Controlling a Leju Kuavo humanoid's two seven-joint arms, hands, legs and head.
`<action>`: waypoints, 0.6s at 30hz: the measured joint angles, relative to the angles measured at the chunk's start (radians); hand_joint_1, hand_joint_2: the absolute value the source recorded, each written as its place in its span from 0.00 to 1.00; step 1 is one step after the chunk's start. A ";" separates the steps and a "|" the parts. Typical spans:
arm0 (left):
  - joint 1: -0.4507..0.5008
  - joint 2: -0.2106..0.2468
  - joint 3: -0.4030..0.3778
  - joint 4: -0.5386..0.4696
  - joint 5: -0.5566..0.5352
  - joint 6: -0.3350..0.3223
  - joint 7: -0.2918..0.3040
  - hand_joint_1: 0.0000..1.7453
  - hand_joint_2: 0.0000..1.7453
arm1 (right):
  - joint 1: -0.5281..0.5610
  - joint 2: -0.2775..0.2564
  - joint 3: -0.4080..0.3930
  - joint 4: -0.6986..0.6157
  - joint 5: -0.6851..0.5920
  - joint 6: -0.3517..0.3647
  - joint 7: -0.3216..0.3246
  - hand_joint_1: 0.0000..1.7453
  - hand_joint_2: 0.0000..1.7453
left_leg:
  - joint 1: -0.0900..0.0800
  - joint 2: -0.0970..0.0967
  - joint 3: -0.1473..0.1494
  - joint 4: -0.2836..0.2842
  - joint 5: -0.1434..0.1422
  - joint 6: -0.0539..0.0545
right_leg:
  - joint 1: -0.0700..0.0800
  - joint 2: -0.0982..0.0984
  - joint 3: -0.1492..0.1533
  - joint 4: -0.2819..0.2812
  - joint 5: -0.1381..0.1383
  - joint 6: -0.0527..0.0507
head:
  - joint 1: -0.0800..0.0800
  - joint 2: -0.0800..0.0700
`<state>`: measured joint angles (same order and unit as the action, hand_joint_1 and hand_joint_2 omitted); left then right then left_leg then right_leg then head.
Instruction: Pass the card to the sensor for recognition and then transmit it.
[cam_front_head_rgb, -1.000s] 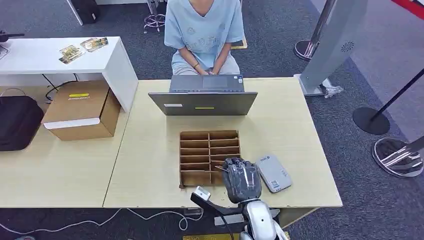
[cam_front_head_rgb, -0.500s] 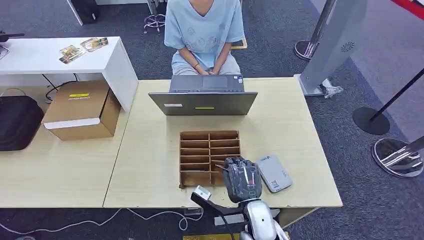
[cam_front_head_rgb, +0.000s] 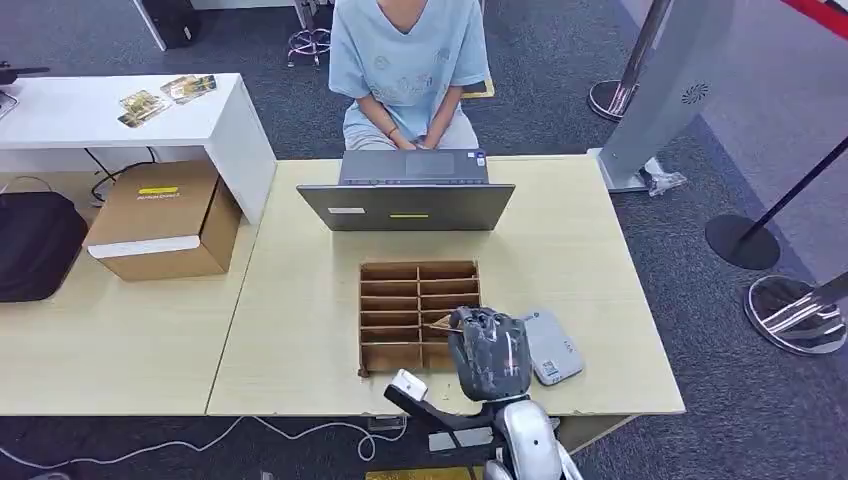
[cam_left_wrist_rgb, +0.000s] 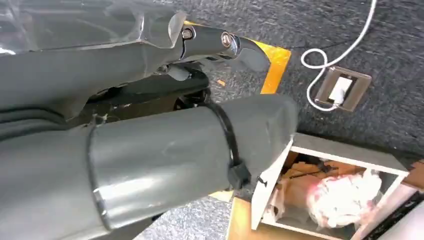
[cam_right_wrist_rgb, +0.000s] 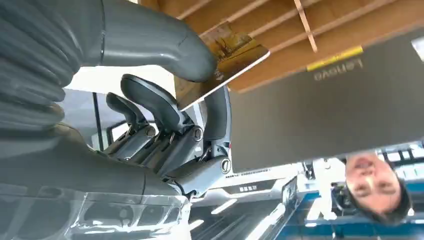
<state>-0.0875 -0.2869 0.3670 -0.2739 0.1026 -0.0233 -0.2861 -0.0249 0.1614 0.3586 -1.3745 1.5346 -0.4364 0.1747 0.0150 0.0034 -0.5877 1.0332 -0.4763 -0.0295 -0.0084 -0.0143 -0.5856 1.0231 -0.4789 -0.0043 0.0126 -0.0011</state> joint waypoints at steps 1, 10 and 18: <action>0.001 0.000 -0.005 0.000 -0.001 0.000 -0.005 0.00 0.00 | 0.002 0.000 -0.002 -0.006 -0.007 -0.004 -0.006 0.97 1.00 | 0.000 0.000 0.000 0.000 0.000 0.000 | 0.000 0.000 0.000 0.000 0.000 0.000 | 0.000 0.000; 0.005 0.003 -0.019 0.000 -0.006 0.000 -0.021 0.00 0.00 | 0.034 0.000 -0.016 -0.057 -0.121 -0.025 -0.066 0.97 1.00 | 0.000 0.000 0.000 0.000 0.000 0.000 | 0.000 0.000 0.000 0.000 0.000 0.000 | 0.000 0.000; 0.010 0.006 -0.057 0.000 -0.044 0.008 -0.062 0.00 0.00 | 0.046 0.000 -0.023 -0.084 -0.145 -0.049 -0.093 0.97 1.00 | 0.000 0.000 0.000 0.000 0.000 0.000 | 0.000 0.000 0.000 0.000 0.000 0.000 | 0.000 0.000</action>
<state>-0.0775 -0.2812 0.3102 -0.2739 0.0587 -0.0153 -0.3483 0.0209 0.1614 0.3361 -1.4584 1.3897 -0.4852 0.0812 0.0150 0.0034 -0.5877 1.0332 -0.4764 -0.0295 -0.0085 -0.0143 -0.5855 1.0230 -0.4790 -0.0043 0.0126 -0.0011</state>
